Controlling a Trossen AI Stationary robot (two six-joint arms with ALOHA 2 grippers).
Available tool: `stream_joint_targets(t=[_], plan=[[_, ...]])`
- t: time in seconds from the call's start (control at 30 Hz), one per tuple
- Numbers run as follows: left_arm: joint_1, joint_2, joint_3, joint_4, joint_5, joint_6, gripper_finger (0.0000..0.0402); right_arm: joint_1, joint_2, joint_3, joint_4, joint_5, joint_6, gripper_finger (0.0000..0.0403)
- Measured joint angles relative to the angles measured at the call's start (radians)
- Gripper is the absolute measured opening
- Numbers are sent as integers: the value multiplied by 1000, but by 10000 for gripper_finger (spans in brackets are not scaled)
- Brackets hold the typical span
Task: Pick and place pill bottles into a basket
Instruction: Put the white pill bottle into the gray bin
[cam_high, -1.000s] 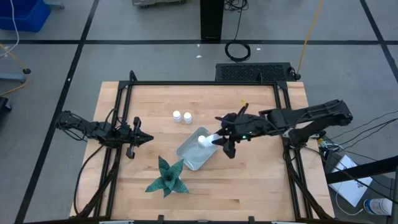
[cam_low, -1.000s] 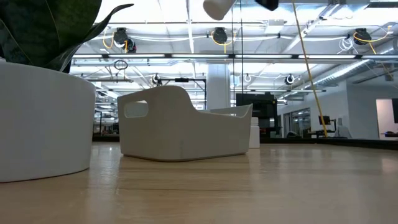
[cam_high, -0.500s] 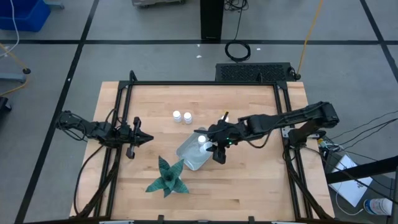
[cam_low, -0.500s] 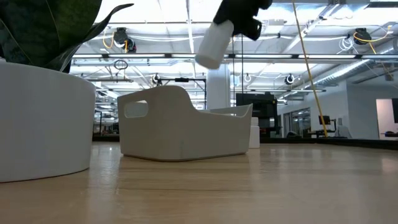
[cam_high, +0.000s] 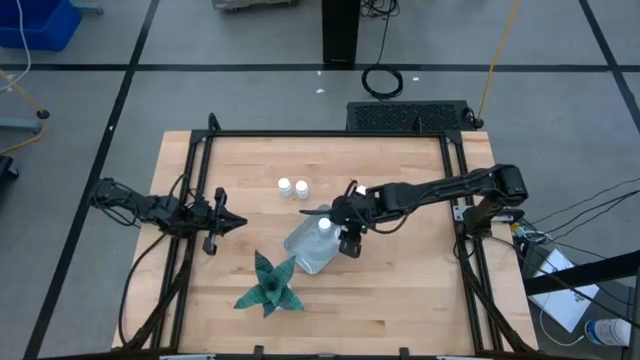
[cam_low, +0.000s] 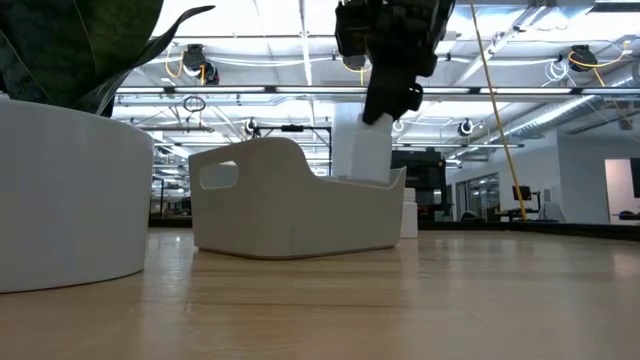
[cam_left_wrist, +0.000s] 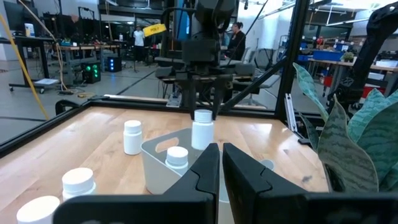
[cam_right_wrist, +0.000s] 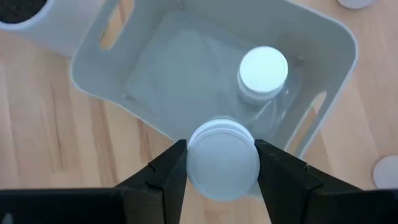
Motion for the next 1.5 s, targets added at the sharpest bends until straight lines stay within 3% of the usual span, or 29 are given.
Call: stream_joint_targets(t=[0.4,1.23,1.5], plan=[[0,0,0,-1,0,0,26,-53,43,1,26,-24,-71,159],[0,0,0,-2,0,0,26,-49,161,1,66,-25,-181,165],[0,0,0,-2,0,0,26,-49,161,1,37,-28,-181,198]])
